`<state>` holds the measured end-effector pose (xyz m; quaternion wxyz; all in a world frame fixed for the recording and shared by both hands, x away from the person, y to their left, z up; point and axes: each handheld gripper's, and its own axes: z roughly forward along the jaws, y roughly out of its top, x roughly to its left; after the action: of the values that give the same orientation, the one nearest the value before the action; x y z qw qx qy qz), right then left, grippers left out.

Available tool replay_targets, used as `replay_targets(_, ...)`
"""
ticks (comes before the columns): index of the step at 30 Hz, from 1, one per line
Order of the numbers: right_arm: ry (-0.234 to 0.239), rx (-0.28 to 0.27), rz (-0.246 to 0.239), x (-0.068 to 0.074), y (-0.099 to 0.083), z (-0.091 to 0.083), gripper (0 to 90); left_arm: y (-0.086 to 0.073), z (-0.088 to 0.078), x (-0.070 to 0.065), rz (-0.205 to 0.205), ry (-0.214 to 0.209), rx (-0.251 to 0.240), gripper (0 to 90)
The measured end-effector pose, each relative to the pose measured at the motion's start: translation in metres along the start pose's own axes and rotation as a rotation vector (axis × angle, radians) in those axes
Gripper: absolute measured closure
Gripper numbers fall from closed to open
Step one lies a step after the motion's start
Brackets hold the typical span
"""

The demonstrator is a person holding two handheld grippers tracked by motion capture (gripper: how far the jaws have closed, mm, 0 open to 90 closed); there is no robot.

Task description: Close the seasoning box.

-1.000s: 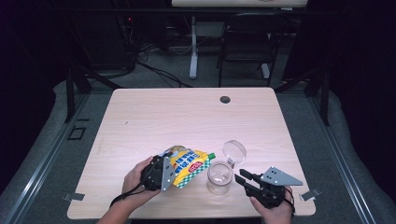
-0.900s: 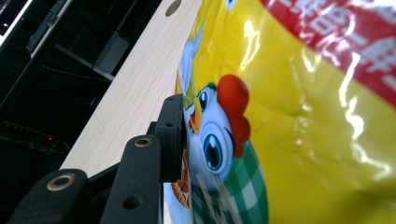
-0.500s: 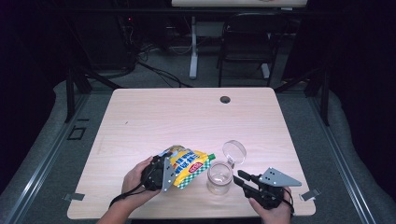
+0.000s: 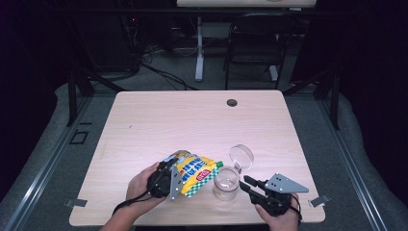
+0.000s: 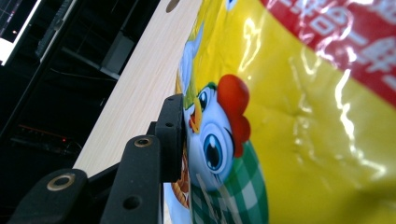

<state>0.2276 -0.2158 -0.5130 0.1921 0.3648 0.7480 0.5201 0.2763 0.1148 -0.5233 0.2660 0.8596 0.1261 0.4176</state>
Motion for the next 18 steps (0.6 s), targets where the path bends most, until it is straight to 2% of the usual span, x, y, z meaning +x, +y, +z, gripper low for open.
replay_targets(15, 0.006, 0.012, -0.019, 0.0052, 0.0006, 0.003, 71.2, 0.0023, 0.0018, -0.0062, 0.046, 0.01, 0.007, 63.2)
replay_targets(18, 0.008, 0.014, -0.023, 0.0061, 0.0008, 0.0039, 71.2, 0.0025, 0.0022, -0.0079, 0.045, 0.01, 0.007, 63.2)
